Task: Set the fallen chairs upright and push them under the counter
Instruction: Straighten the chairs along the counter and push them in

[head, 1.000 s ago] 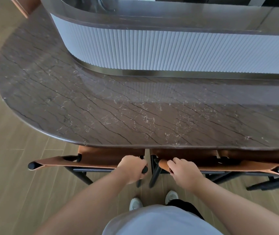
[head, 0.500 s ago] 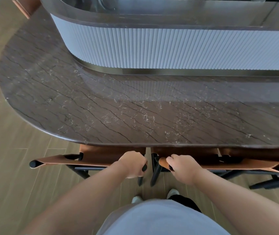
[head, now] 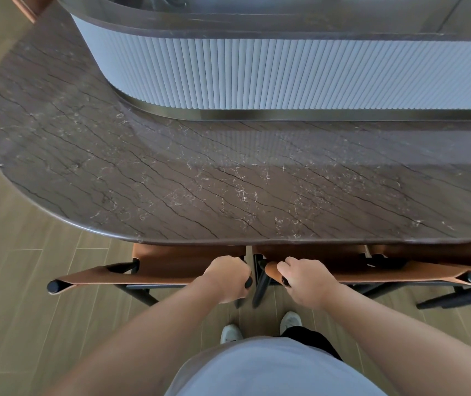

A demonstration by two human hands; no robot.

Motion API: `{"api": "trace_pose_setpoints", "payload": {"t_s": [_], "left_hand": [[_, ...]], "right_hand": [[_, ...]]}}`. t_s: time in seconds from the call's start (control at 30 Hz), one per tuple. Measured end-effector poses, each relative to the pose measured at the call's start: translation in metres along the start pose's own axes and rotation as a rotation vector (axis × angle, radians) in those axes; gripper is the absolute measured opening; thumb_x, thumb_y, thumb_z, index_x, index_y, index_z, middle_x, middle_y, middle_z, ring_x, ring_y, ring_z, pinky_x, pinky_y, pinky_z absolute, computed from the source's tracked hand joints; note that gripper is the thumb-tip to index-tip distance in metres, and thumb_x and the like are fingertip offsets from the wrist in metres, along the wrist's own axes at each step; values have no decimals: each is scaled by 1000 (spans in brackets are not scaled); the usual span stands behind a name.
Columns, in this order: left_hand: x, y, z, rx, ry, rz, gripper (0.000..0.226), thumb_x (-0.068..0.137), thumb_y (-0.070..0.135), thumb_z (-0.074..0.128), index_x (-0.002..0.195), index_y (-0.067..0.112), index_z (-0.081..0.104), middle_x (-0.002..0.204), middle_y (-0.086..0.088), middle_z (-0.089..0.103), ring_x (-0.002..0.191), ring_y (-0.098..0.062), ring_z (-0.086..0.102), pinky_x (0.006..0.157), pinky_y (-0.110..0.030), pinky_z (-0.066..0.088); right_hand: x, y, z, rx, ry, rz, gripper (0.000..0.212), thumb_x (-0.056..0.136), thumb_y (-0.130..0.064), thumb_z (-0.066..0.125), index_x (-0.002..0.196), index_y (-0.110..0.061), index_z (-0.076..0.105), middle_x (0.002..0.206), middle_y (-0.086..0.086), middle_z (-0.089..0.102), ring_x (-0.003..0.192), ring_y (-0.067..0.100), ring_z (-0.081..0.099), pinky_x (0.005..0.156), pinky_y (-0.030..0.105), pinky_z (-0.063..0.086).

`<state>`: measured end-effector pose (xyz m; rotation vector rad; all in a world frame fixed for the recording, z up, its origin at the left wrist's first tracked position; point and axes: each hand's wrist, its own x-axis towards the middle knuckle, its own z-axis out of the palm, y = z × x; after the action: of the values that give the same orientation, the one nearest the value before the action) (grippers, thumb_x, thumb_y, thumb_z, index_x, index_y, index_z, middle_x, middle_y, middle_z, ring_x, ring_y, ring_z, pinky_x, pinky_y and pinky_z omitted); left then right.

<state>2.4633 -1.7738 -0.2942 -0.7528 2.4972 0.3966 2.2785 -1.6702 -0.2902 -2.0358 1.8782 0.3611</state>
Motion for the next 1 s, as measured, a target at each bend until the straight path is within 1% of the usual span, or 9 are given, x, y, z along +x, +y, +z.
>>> {"api": "trace_pose_setpoints", "payload": {"t_s": [0.2,0.33,0.47,0.67,0.77,0.87,0.93,0.97,1.0], "left_hand": [[1,3,-1,30,1,13,27,92,35,52,90,11,64,78,-4,64,67,-25,61,57,-34,50],[1,1,2,95,26,25,26,93,40,49,87,16,56,76,0,59,63,-22,56,53,-31,43],[-1,1,4,92,40,-6,24,91,42,50,94,19,56,85,-1,63,67,-24,55,56,-32,39],[-6,8,9,11,76,-94,26,92,41,50,107,21,58,95,1,63,81,-25,63,62,-34,49],[-8,13,12,-18,85,-144,27,93,39,52,113,21,56,102,0,61,89,-25,62,67,-36,50],[-11,8,10,-132,80,-94,44,92,53,53,127,28,55,113,3,59,103,-22,58,83,-37,51],[-16,5,2,-343,83,-65,57,88,65,54,135,34,52,128,7,58,117,-17,54,96,-36,47],[-19,5,-4,-492,110,-76,58,87,65,57,136,35,53,129,11,58,117,-12,54,96,-31,47],[-21,8,-9,-648,157,-92,55,88,62,59,134,34,55,124,13,61,111,-7,56,89,-23,48]], "right_hand": [[-3,-1,0,26,16,18,23,95,-24,49,117,-19,51,102,1,56,86,24,60,63,33,42],[-5,-2,-1,61,40,21,21,96,-23,48,117,-19,52,100,1,56,84,22,60,64,33,45],[-7,-3,-3,87,50,15,19,96,-23,50,115,-19,51,99,0,55,80,20,57,64,33,47],[-11,-4,-1,129,75,20,23,98,-24,49,120,-20,52,102,-1,54,87,20,56,67,33,48],[-15,-2,0,180,83,27,31,97,-26,52,127,-20,52,109,-1,56,93,18,57,67,27,44],[-18,-1,-1,310,63,58,40,95,-31,56,134,-21,51,117,-4,56,100,16,56,71,22,39],[-21,-1,-3,449,73,108,42,94,-33,58,134,-21,52,120,-6,56,102,13,56,77,23,44],[-23,-2,-3,521,93,138,42,94,-34,58,134,-20,53,121,-7,55,103,12,56,82,24,46],[-24,-2,-5,597,118,173,41,94,-33,59,132,-20,55,120,-8,55,105,10,56,86,25,46]]}}
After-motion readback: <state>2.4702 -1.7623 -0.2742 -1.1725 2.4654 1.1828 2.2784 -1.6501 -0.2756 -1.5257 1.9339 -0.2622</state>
